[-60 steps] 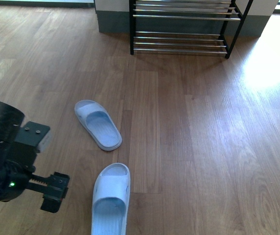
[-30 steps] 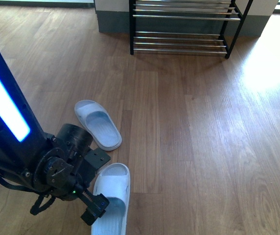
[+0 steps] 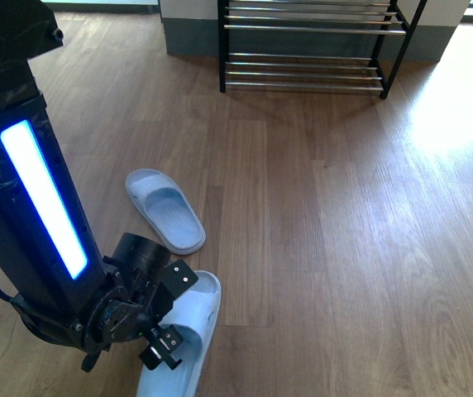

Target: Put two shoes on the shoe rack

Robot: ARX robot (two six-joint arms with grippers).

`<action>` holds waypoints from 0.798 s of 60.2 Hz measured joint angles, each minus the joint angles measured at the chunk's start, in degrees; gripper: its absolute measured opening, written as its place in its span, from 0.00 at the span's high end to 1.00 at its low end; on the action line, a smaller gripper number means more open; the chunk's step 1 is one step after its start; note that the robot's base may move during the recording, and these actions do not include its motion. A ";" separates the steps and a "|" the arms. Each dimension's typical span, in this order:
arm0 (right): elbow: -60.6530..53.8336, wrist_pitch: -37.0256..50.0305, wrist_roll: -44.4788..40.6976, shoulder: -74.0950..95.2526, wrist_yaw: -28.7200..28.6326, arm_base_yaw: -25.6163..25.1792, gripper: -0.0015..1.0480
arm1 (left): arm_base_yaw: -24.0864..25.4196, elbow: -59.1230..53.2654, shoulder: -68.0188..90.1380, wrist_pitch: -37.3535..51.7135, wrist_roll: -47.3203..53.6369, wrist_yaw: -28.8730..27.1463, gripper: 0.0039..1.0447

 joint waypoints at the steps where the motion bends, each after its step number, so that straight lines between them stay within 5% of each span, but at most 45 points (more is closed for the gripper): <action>1: 0.00 0.00 0.00 0.00 0.00 0.00 0.09 | 0.02 0.04 0.11 0.20 0.00 -0.17 0.38; 10: 0.00 0.00 0.00 0.00 -0.02 0.00 0.09 | 0.96 0.61 0.85 3.34 -0.55 -2.73 0.68; 24: 0.00 0.00 0.00 0.00 -0.02 0.00 0.09 | 2.47 0.13 0.52 3.63 -2.51 -3.56 0.99; 36: 0.00 0.00 0.00 0.00 0.00 0.00 0.09 | 6.40 -6.56 -6.62 3.87 -6.99 -3.82 0.99; 48: 0.00 0.00 0.00 0.00 -0.02 0.00 0.09 | 14.86 -24.02 -32.26 7.50 -14.01 -7.52 0.99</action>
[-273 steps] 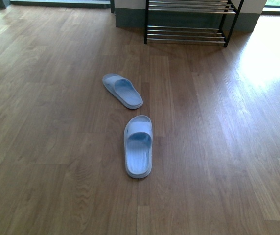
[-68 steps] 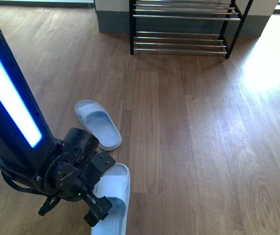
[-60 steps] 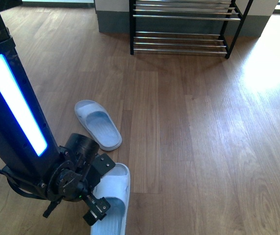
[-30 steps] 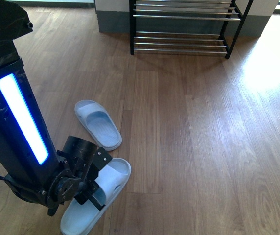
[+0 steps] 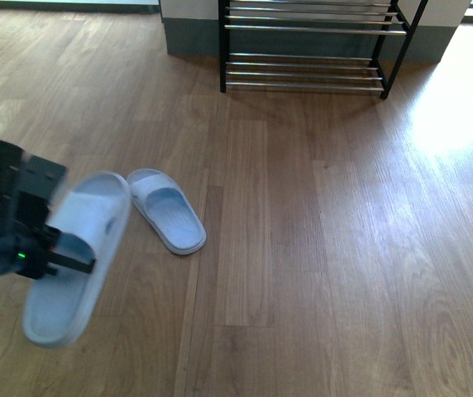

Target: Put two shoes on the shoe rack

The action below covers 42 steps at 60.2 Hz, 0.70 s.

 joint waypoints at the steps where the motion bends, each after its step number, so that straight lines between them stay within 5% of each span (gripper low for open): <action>1: 0.00 0.00 0.00 0.00 0.00 0.00 0.09 | 0.74 -1.68 -2.64 0.13 -0.70 -0.87 0.99; 15: 0.00 0.00 0.00 0.00 0.00 0.00 0.09 | 8.02 -20.33 -35.15 -1.90 -8.76 -14.60 0.99; 29: 0.00 0.00 0.00 0.00 0.00 0.00 0.09 | 7.04 -30.75 -70.69 -21.07 -13.70 -22.82 0.99; 36: 0.00 0.00 0.00 0.00 0.00 0.00 0.09 | 4.48 -31.80 -90.99 -39.01 -16.17 -28.81 0.99; 42: 0.00 0.00 0.00 0.00 0.00 0.00 0.09 | 3.28 -32.22 -97.83 -43.21 -16.44 -29.09 0.99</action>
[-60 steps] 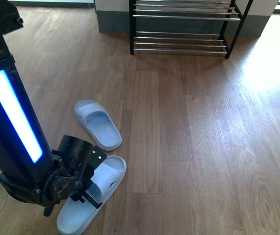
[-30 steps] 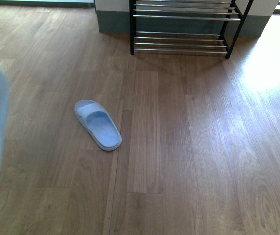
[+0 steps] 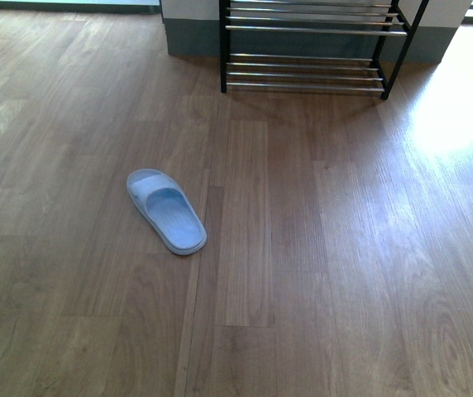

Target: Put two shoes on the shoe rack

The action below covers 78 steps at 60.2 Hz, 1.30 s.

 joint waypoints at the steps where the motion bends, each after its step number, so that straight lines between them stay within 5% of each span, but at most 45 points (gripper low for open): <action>1: 0.00 0.00 0.00 0.00 0.02 0.00 0.09 | -0.07 0.00 -0.28 -0.02 -0.07 0.00 0.99; 78: 0.00 0.00 0.00 0.04 0.04 0.00 0.09 | -0.11 -0.09 -0.55 -0.17 -0.57 -0.02 0.99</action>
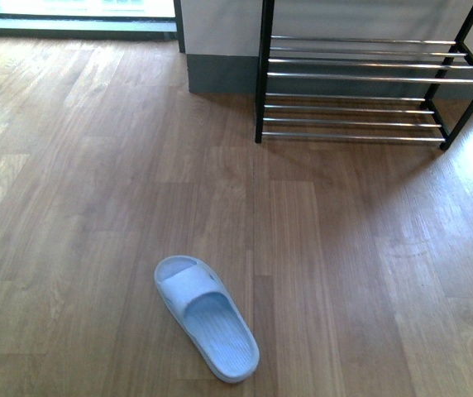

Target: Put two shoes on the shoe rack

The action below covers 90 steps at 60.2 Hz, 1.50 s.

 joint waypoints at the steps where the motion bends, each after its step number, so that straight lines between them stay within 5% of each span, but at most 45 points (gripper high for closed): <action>1: 0.00 0.00 0.00 0.00 0.00 0.00 0.09 | 0.00 0.00 0.00 -0.02 0.00 0.02 0.99; 37: 0.00 -0.04 0.00 0.02 -0.35 0.00 0.09 | 0.00 0.00 0.00 -0.02 -0.02 -0.17 0.99; 42: 1.38 -3.15 -8.94 8.61 -12.76 -1.51 0.09 | 0.00 0.00 0.00 -0.02 -0.02 -0.17 0.99; 53: 1.97 32.02 -22.47 51.74 2.99 13.73 0.09 | -0.02 0.00 0.00 -0.02 -0.02 -0.13 0.99; 64: 16.13 61.20 -27.34 104.98 8.74 15.23 0.09 | -0.02 0.00 0.00 -0.02 -0.02 -0.15 0.99; 73: 21.29 63.28 -30.27 133.41 7.63 14.53 0.09 | -0.02 0.00 0.00 -0.02 -0.02 -0.13 0.99; 90: 27.21 75.95 -41.86 151.42 8.68 8.66 0.09 | -0.02 0.00 0.00 -0.02 -0.02 -0.13 0.99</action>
